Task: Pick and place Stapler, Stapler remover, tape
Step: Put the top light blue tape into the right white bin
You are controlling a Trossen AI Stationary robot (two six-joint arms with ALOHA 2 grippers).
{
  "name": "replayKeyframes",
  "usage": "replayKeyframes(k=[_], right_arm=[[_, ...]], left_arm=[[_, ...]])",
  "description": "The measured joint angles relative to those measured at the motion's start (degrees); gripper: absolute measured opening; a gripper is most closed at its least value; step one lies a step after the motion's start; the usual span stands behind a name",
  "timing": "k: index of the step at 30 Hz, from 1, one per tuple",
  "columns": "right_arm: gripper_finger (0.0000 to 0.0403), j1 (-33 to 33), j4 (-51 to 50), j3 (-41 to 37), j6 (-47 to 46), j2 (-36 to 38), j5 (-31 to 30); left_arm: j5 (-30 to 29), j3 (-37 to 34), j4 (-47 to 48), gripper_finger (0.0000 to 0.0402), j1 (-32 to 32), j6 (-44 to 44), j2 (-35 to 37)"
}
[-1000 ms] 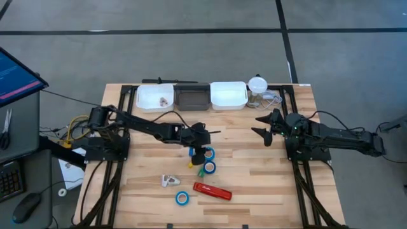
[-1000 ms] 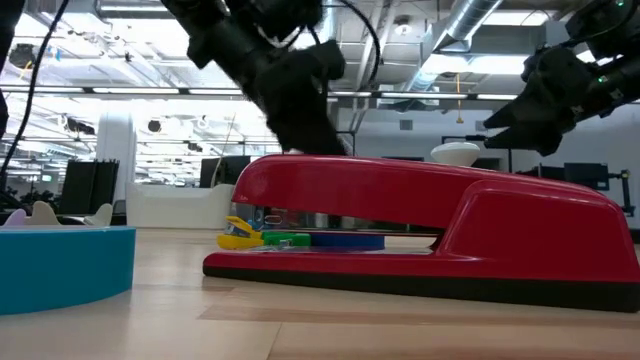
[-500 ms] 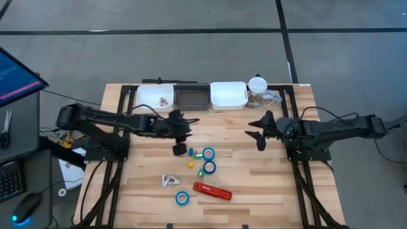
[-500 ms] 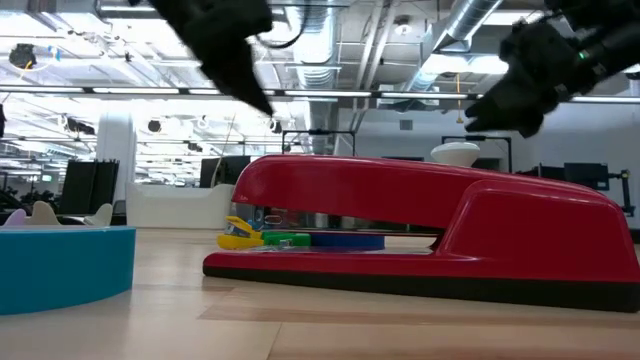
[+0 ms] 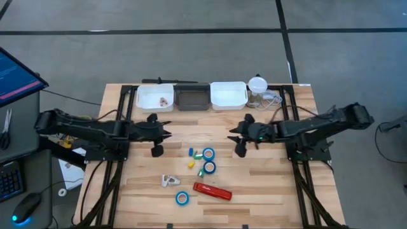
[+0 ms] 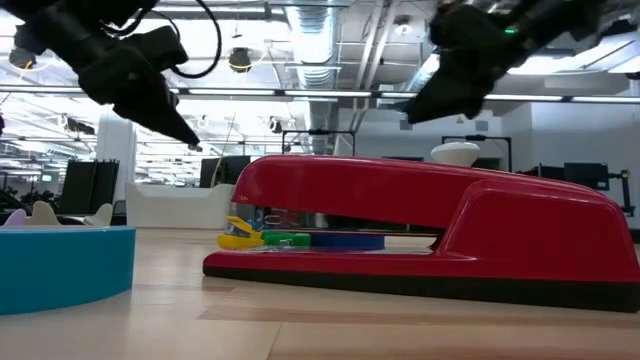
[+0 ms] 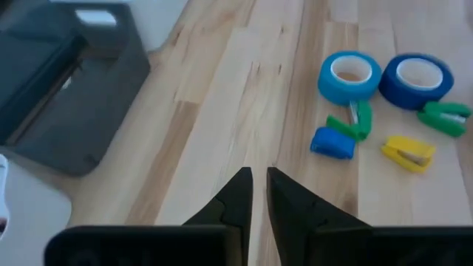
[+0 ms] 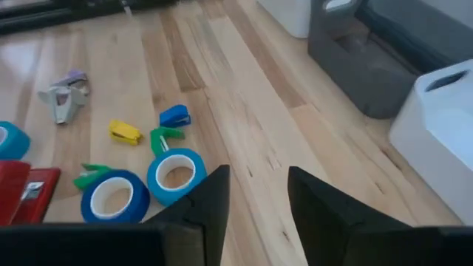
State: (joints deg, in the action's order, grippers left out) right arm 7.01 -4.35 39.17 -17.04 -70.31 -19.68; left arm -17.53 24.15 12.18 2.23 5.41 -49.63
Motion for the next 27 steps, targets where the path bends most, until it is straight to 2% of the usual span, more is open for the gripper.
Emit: replayKeyframes(k=[4,7,11,15,18,23,27], right_arm=[[0.0139,0.00,-2.53,5.55,-4.10,-6.24,0.29],[0.0143,0.00,-9.29,10.20,-9.10,-10.09,0.34],[0.0141,-0.02,-19.64,16.20,-15.53,-15.21,0.35],[0.0135,-0.15,-24.12,21.53,-18.78,-20.47,2.72],[0.0133,-0.36,-23.82,24.75,-19.22,-24.44,5.02],[0.0130,-0.28,-23.56,29.66,-18.57,-29.91,5.46],[0.0123,-0.51,-23.73,32.41,-12.65,-33.20,8.91]], left_arm=[[0.01,-2.47,-0.26,0.0033,0.05,-0.64,6.02],[0.00,-3.16,-0.25,0.0033,0.05,-1.23,9.27],[-0.01,-3.48,0.12,0.0030,0.05,-3.16,11.49],[-0.03,-3.43,-0.34,0.0030,0.05,-4.01,12.21],[-0.01,-3.44,-0.21,0.0030,0.05,-4.02,12.14],[-0.01,-3.44,-0.28,0.0030,0.05,-3.96,12.11],[-0.01,-3.44,-0.32,0.0030,0.05,-3.91,12.09]])
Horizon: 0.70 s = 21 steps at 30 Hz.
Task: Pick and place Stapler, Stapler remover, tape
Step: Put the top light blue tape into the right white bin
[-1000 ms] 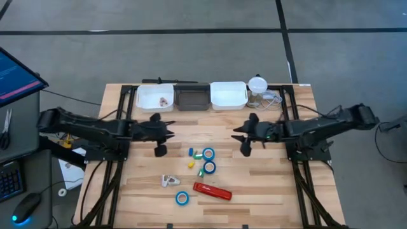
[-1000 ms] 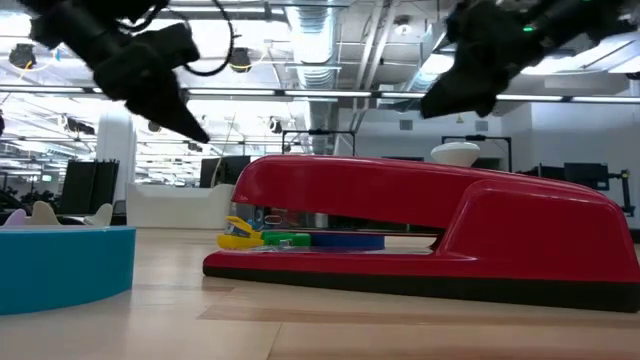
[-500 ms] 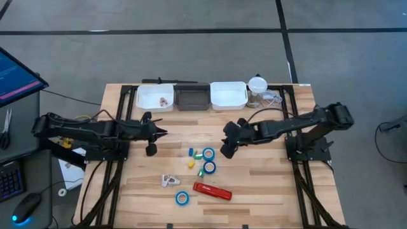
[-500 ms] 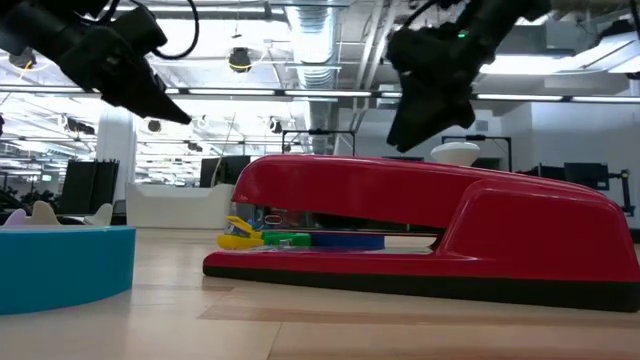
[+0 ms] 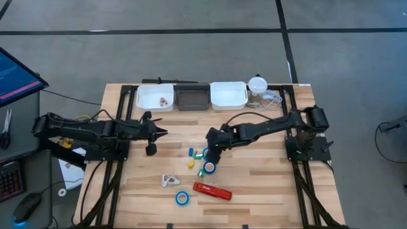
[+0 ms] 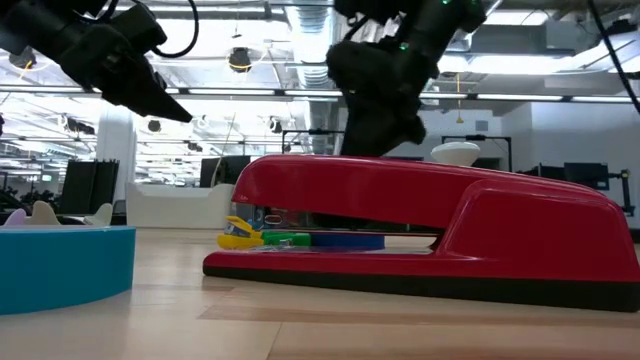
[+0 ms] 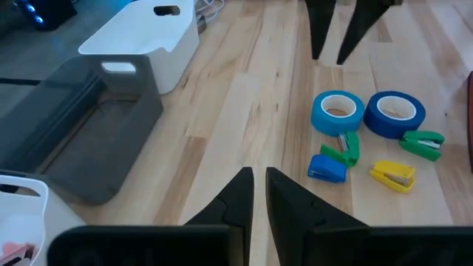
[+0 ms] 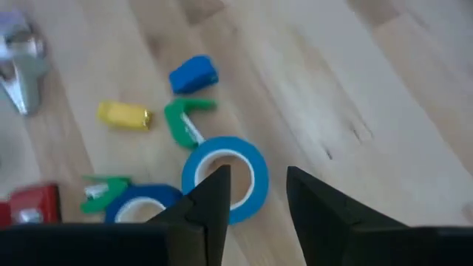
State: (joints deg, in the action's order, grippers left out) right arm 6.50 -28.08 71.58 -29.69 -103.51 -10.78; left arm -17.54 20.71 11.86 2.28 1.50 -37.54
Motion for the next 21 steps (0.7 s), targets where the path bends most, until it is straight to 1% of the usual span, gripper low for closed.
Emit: replayKeyframes(k=[2,6,9,14,18,21], right_arm=[[0.0119,-0.33,1.01,1.43,1.57,-1.61,2.12],[0.0119,-1.13,0.43,3.02,1.52,-3.59,8.21],[0.0122,-2.21,-0.58,4.28,-3.42,-3.76,10.65],[0.0145,-3.93,-6.18,5.41,-9.40,-3.75,10.75],[0.0183,-5.12,-10.19,5.48,-12.01,-3.75,10.72],[0.0208,-5.62,-9.30,5.48,-12.25,-3.75,10.76]], left_arm=[[0.00,0.02,-0.11,0.0030,0.00,0.00,0.00],[0.00,0.02,-0.41,0.0030,0.00,0.00,0.00],[0.00,0.02,-0.41,0.0030,0.00,0.02,0.00],[0.00,0.02,-0.41,0.0030,0.00,0.04,0.00],[0.00,0.02,-0.41,0.0030,0.00,0.04,0.00],[0.00,0.02,-0.41,0.0030,0.00,0.04,0.00]])
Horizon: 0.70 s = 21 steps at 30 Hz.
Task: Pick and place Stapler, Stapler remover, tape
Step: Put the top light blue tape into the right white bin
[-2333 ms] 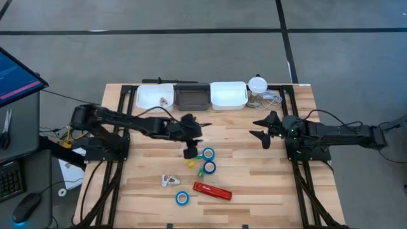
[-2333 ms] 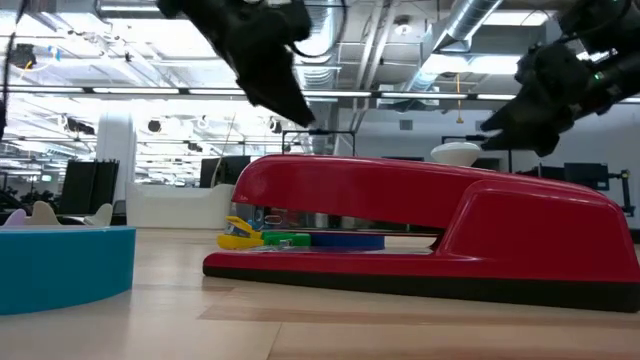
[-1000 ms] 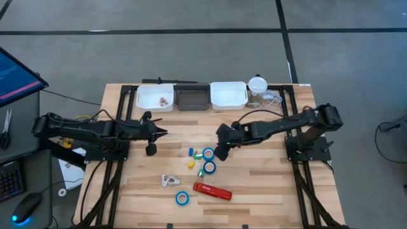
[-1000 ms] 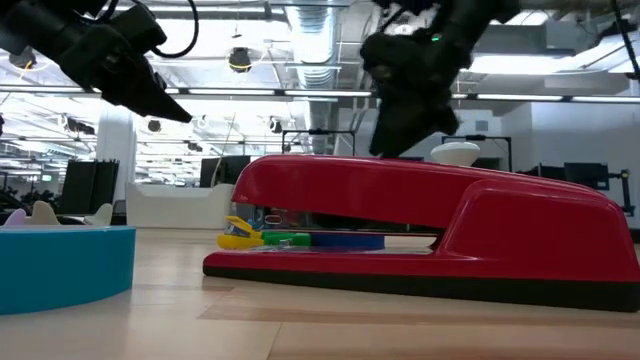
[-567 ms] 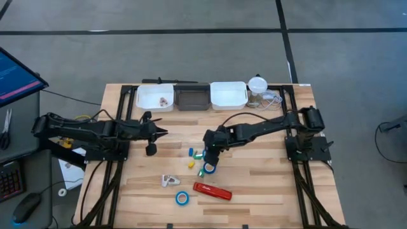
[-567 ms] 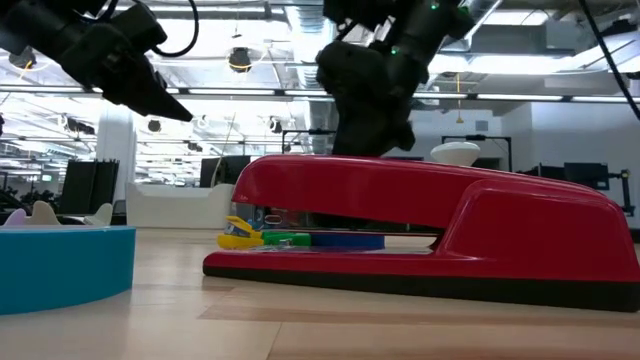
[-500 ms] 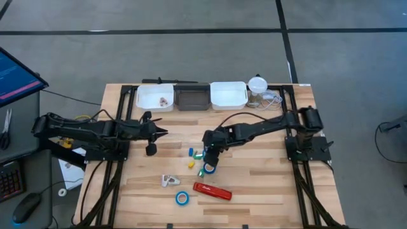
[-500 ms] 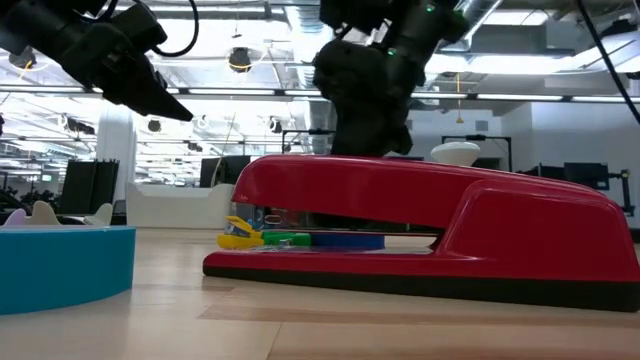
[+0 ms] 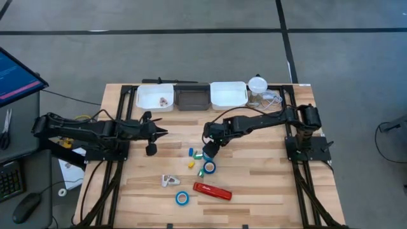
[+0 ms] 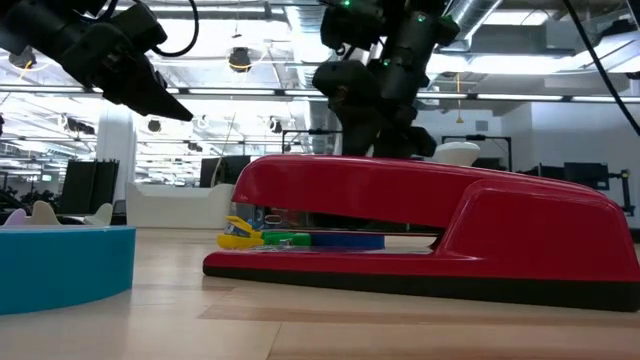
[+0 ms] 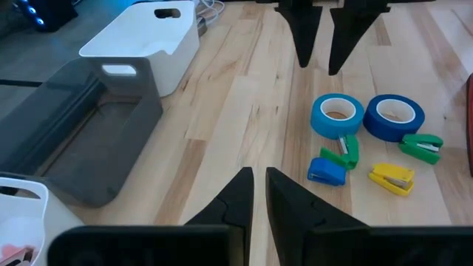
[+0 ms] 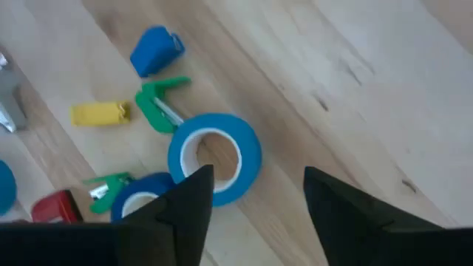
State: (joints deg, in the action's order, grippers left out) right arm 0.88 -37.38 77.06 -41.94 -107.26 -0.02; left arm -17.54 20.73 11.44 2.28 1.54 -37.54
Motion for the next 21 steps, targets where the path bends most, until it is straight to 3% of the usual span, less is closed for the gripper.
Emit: replayKeyframes(k=[5,21], right_arm=[[0.0214,-0.19,-0.09,-0.18,-1.07,-0.03,1.32],[0.0149,0.17,5.13,-0.30,-0.73,-9.90,7.34]], left_arm=[[0.00,0.02,0.00,0.0030,0.00,0.15,0.00],[-0.02,-0.15,-0.08,0.0030,0.00,0.44,-0.21]])
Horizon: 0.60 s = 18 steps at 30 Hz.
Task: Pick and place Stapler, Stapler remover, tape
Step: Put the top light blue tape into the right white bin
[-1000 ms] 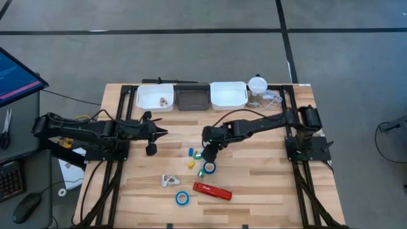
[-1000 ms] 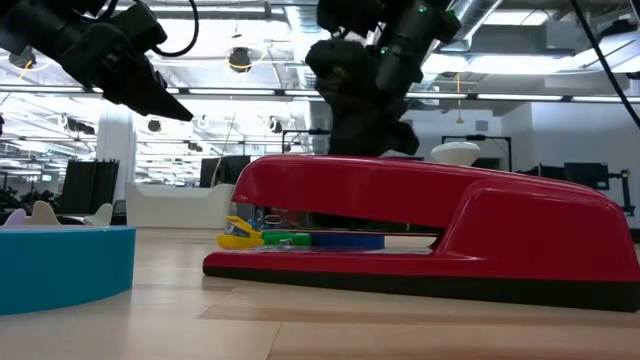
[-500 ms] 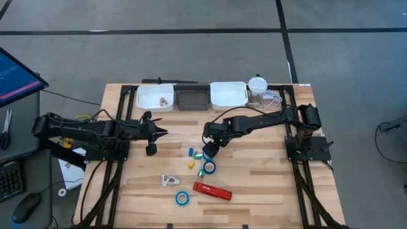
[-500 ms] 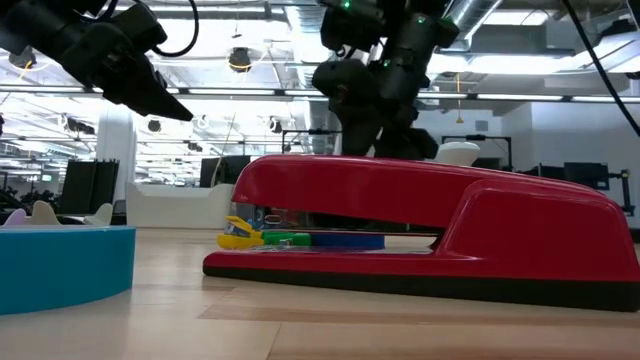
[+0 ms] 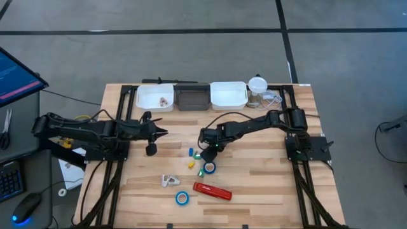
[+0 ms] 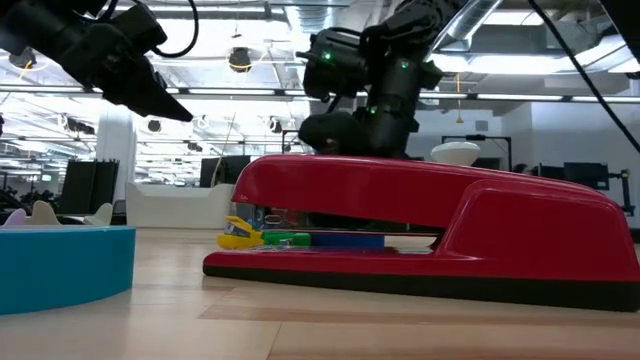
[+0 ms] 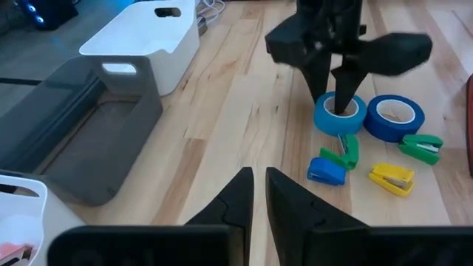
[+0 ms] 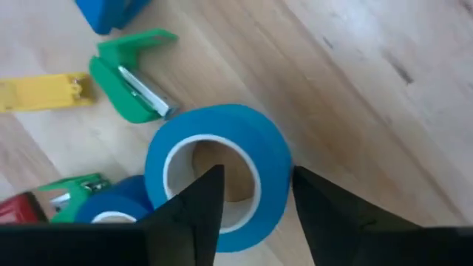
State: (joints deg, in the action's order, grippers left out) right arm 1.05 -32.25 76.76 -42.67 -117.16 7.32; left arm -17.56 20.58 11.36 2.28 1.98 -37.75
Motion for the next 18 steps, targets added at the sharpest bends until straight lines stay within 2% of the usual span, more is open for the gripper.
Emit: replayKeyframes(k=[3,8,13,18], right_arm=[[0.0117,-0.01,-0.31,-0.03,1.09,0.09,-0.20],[0.0029,-0.83,-0.51,-0.25,3.14,1.07,-1.48],[0.0032,-2.45,-0.56,-0.20,4.10,4.74,-2.03],[0.0029,-4.91,-2.08,-0.23,5.76,8.96,-5.95]], left_arm=[[0.02,-0.04,0.11,0.0030,0.00,0.00,-0.39],[0.02,-0.07,0.07,0.0030,0.00,0.00,-0.73],[0.02,-0.07,0.15,0.0030,0.00,0.00,-0.75],[0.02,-0.07,0.12,0.0030,0.00,0.00,-0.75]])
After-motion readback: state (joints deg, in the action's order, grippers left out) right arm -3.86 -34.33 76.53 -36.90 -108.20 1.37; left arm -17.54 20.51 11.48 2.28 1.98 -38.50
